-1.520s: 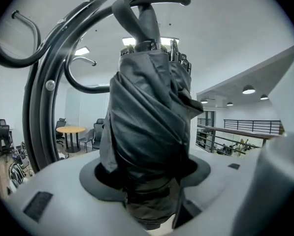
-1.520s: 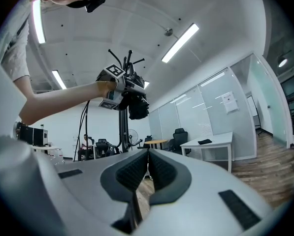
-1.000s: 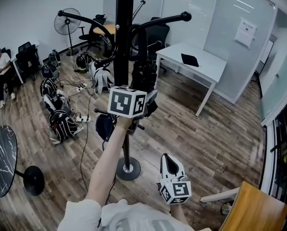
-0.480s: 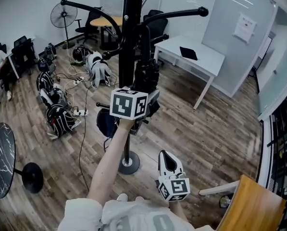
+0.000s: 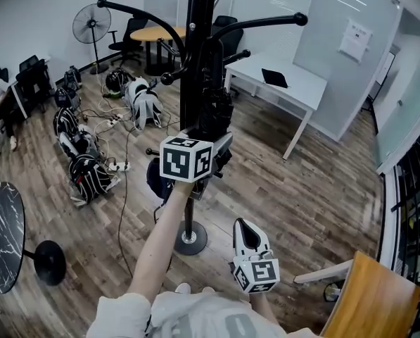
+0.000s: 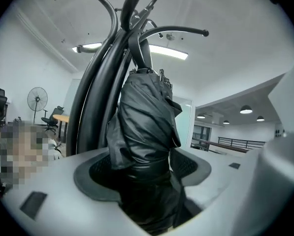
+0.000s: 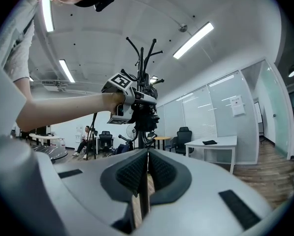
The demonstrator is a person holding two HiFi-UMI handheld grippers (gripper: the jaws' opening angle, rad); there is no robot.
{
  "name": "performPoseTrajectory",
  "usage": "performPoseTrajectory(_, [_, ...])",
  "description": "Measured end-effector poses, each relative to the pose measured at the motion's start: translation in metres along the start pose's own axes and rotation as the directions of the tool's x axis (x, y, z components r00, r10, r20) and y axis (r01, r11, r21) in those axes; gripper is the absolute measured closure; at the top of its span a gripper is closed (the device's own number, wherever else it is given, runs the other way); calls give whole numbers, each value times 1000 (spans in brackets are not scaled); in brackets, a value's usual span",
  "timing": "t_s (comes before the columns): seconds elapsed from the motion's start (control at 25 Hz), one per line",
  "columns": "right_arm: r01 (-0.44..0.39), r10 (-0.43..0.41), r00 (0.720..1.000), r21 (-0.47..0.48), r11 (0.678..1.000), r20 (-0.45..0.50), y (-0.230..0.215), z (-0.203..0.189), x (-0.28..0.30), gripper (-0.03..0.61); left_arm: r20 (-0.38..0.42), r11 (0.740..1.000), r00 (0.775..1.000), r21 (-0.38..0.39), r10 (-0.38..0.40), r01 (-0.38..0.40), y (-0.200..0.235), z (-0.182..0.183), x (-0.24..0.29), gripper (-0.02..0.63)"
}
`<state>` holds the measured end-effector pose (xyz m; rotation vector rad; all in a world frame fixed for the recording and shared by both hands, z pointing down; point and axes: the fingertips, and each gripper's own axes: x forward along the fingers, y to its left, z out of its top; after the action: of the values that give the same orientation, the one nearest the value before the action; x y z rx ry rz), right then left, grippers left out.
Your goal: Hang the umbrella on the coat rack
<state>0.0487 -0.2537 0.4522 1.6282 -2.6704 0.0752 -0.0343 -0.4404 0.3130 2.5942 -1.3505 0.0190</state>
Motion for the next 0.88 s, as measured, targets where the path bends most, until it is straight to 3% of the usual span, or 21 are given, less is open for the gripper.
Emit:
performPoseTrajectory(0.36, [-20,20,1000,-50,999,3,17,5,8,548,41,995,998,85,43,-46,5,10,-30,313])
performPoseTrajectory(0.48, [-22,24,999,-77,997,29,17,18,14,548,100,992,994,109,51,-62,3,25,-45,314])
performPoseTrajectory(0.56, [-25,31,998,-102,995,55,17,30,20,548,189,988,979,123,71,-95,3,46,-63,314])
performPoseTrajectory(0.68, [-26,40,994,-142,990,101,18,53,29,548,333,970,938,178,101,-168,0,79,-100,314])
performPoseTrajectory(0.88, [-27,66,979,-204,979,191,24,99,45,548,450,925,888,290,93,-244,-13,99,-152,316])
